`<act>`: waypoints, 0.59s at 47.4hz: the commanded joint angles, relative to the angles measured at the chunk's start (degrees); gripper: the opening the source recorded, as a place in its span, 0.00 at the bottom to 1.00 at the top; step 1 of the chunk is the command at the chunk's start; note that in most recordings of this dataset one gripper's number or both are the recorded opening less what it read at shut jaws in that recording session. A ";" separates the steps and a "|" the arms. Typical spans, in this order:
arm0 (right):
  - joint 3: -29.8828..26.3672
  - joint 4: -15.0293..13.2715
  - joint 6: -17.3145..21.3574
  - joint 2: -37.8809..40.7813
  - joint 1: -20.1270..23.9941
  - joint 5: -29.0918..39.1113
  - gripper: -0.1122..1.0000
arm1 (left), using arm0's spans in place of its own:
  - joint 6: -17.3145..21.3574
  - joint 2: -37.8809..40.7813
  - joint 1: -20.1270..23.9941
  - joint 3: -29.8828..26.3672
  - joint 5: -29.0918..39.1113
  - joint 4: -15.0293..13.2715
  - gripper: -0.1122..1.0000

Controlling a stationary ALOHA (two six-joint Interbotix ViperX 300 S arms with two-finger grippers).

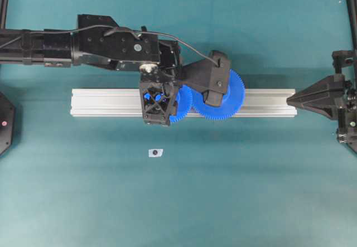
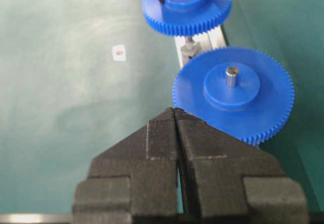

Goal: Find the location of the shaft and insert the small gear.
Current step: 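Align the gear's bore with the empty shaft beside the large gear, then push the small gear onto the shaft, meshing with the large gear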

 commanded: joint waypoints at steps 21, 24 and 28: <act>-1.05 0.09 0.53 0.35 -0.09 -0.35 0.10 | 0.00 -0.97 -0.44 -2.99 0.00 0.26 0.78; -1.05 0.09 0.53 0.35 -0.09 -0.35 0.10 | 0.00 -1.05 -0.44 -3.16 0.53 0.44 0.78; -1.05 0.09 0.53 0.35 -0.09 -0.35 0.10 | -0.09 -1.05 -0.44 -3.69 1.93 0.44 0.78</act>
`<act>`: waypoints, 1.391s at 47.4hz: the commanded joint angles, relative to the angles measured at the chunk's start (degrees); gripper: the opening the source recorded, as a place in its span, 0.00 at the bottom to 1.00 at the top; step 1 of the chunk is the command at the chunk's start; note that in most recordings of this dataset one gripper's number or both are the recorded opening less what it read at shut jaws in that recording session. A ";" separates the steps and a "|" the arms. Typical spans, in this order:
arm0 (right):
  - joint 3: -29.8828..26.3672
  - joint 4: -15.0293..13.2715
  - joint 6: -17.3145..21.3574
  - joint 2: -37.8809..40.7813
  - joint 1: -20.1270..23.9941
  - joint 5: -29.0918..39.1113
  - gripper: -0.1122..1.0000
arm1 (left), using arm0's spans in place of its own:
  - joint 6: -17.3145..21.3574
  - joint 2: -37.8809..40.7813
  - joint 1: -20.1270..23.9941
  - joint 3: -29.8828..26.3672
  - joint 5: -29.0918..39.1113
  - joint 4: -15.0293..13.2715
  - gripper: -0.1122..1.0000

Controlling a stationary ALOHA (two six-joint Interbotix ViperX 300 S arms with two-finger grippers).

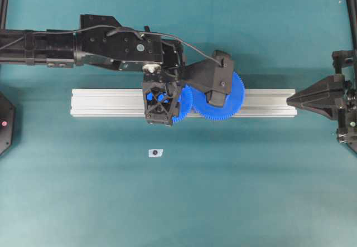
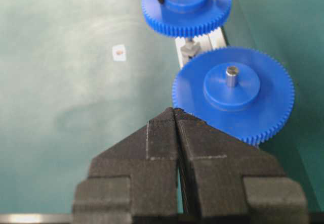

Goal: Find the location of the shaft and insert the small gear.
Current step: 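Push the small gear onto the shaft, meshing with the large gear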

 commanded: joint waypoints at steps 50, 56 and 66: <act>-1.05 0.00 0.53 0.35 -0.18 -0.26 0.10 | -2.29 0.18 -0.26 -3.34 2.37 0.35 0.78; -1.05 0.00 0.53 0.35 -0.18 -0.26 0.10 | -2.37 0.18 -0.26 -3.25 2.37 0.18 0.78; -1.05 0.00 0.53 0.35 -0.18 -0.26 0.10 | -2.37 0.09 -0.26 -3.52 2.37 0.35 0.78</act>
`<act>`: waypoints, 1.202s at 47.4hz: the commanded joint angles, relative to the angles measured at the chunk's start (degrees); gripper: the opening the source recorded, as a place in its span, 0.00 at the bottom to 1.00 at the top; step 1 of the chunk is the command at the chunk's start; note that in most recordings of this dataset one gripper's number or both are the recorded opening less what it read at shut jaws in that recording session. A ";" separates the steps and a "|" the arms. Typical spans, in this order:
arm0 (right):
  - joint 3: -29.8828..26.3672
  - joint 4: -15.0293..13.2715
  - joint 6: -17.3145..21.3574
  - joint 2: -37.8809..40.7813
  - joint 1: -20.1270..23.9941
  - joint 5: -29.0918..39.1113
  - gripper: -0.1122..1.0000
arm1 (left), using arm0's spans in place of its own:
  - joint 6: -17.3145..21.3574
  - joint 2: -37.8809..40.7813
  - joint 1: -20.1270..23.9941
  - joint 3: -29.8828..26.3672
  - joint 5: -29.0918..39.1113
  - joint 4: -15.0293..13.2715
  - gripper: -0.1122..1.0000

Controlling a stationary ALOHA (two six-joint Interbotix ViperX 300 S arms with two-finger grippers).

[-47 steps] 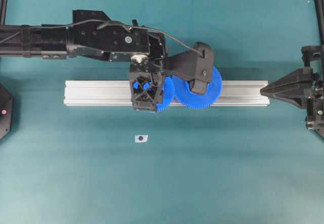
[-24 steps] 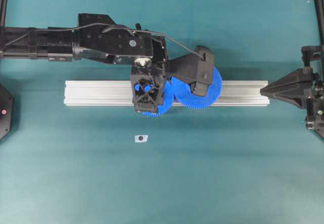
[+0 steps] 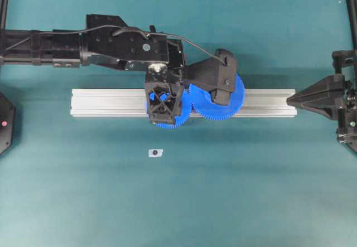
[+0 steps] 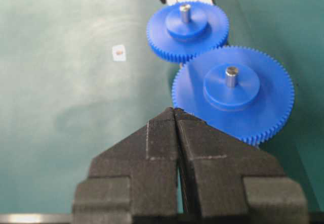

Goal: Find the location of the shaft and insert the small gear.
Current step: 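Push the small gear onto the shaft, meshing with the large gear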

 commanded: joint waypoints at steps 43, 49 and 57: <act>-0.97 0.00 0.53 0.35 -0.09 -0.35 0.10 | -0.18 -1.93 -0.18 -1.49 0.26 0.26 0.78; -0.97 0.00 0.53 0.35 -0.09 -0.35 0.10 | -0.62 -2.20 -0.26 -1.41 0.35 0.26 0.78; -0.97 0.00 0.53 0.35 -0.09 -0.35 0.10 | -1.93 -3.25 -0.26 -1.05 0.35 0.26 0.78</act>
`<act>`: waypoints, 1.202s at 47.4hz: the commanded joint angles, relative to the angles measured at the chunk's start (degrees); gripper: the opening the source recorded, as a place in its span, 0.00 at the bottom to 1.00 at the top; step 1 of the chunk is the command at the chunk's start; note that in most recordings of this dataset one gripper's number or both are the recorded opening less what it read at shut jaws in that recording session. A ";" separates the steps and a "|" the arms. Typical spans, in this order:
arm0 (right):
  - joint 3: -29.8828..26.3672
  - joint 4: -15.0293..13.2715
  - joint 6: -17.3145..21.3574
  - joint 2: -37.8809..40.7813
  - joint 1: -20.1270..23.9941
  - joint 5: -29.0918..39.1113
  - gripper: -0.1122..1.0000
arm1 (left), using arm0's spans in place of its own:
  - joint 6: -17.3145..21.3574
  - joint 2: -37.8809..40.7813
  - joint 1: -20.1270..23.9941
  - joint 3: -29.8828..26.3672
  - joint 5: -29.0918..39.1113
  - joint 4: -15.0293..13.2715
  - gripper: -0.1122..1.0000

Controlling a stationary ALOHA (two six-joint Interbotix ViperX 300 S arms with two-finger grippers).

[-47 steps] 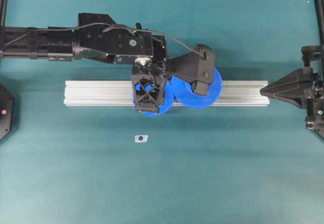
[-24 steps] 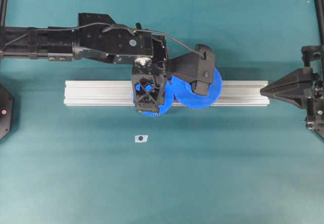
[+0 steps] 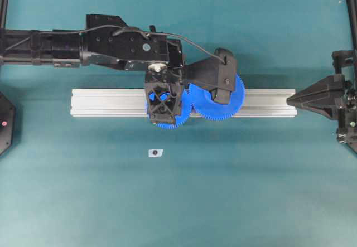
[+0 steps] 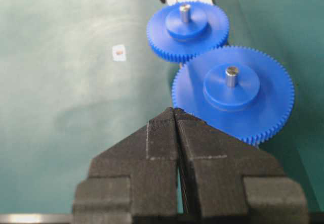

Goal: Find the location of the shaft and insert the small gear.
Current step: 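Push the small gear onto the shaft, meshing with the large gear, then open the left gripper and withdraw it from the gear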

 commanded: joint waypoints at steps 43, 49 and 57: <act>-0.88 0.00 0.53 0.35 -0.09 -0.35 0.10 | -2.29 -10.02 -1.41 1.93 -0.35 0.26 0.78; -0.79 0.00 0.53 0.35 -0.09 -0.44 0.10 | -3.43 -11.69 -1.32 3.16 -1.41 0.26 0.78; -0.79 0.00 0.53 0.35 -0.09 -0.44 0.10 | -3.78 -13.97 -1.41 4.83 -2.99 0.09 0.78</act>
